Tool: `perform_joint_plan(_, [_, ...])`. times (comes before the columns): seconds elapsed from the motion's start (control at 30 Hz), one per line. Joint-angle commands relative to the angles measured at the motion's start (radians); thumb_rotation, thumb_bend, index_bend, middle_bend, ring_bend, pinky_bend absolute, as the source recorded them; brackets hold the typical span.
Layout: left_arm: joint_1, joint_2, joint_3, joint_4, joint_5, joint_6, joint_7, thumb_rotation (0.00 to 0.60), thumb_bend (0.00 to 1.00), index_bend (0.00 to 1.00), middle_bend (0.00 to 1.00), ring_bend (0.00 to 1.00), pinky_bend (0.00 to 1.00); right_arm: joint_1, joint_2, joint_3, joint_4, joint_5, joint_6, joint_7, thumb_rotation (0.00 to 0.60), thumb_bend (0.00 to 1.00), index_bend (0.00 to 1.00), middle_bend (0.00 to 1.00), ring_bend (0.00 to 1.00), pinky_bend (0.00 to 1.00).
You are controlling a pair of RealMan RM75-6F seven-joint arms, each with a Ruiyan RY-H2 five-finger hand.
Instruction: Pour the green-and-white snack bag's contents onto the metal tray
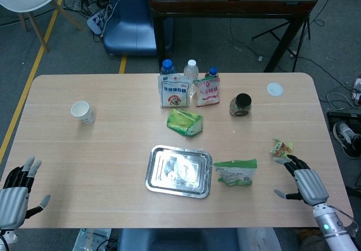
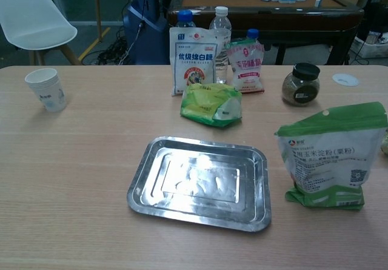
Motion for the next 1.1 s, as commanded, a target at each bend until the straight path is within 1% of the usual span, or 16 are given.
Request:
perform_joint_plan(0.03, [0.000, 0.000, -0.001, 0.001, -0.001, 0.000, -0.001, 0.600, 0.23, 0.02, 0.00, 0.08, 0.06, 0.026, -0.039, -0.004, 0.036, -0.008, -0.031, 0.036, 0.600, 0.00, 0.20, 0.23, 0.10, 0.15])
perform_joint_plan(0.17, [0.001, 0.002, 0.002, 0.002, -0.001, -0.001, -0.001, 0.600, 0.23, 0.02, 0.00, 0.08, 0.06, 0.047, -0.083, -0.010, 0.072, -0.020, -0.053, 0.083, 0.600, 0.00, 0.20, 0.23, 0.10, 0.15])
perform_joint_plan(0.53, [0.000, 0.005, -0.001, 0.000, -0.005, -0.006, -0.005, 0.600, 0.23, 0.02, 0.00, 0.08, 0.06, 0.109, -0.163, -0.016, 0.155, -0.013, -0.140, 0.217, 0.600, 0.00, 0.20, 0.23, 0.10, 0.15])
perform_joint_plan(0.73, [0.001, 0.006, -0.002, -0.001, -0.008, -0.005, -0.005, 0.600, 0.23, 0.02, 0.00, 0.08, 0.06, 0.139, -0.204, -0.015, 0.198, -0.013, -0.172, 0.240, 0.600, 0.02, 0.20, 0.23, 0.10, 0.15])
perform_joint_plan(0.93, [0.002, 0.011, -0.004, -0.004, -0.010, -0.004, -0.005, 0.600, 0.23, 0.02, 0.00, 0.08, 0.06, 0.172, -0.228, -0.022, 0.211, -0.014, -0.213, 0.221, 0.600, 0.04, 0.20, 0.23, 0.10, 0.15])
perform_joint_plan(1.03, [0.003, 0.012, -0.003, -0.004, -0.011, -0.003, -0.007, 0.600, 0.23, 0.02, 0.00, 0.08, 0.06, 0.183, -0.237, -0.021, 0.215, -0.012, -0.221, 0.204, 0.600, 0.08, 0.20, 0.25, 0.10, 0.15])
perform_joint_plan(1.1, [0.004, 0.012, -0.003, -0.003, -0.012, -0.004, -0.008, 0.600, 0.23, 0.02, 0.00, 0.08, 0.06, 0.189, -0.243, -0.019, 0.219, -0.008, -0.226, 0.198, 0.600, 0.14, 0.21, 0.26, 0.10, 0.15])
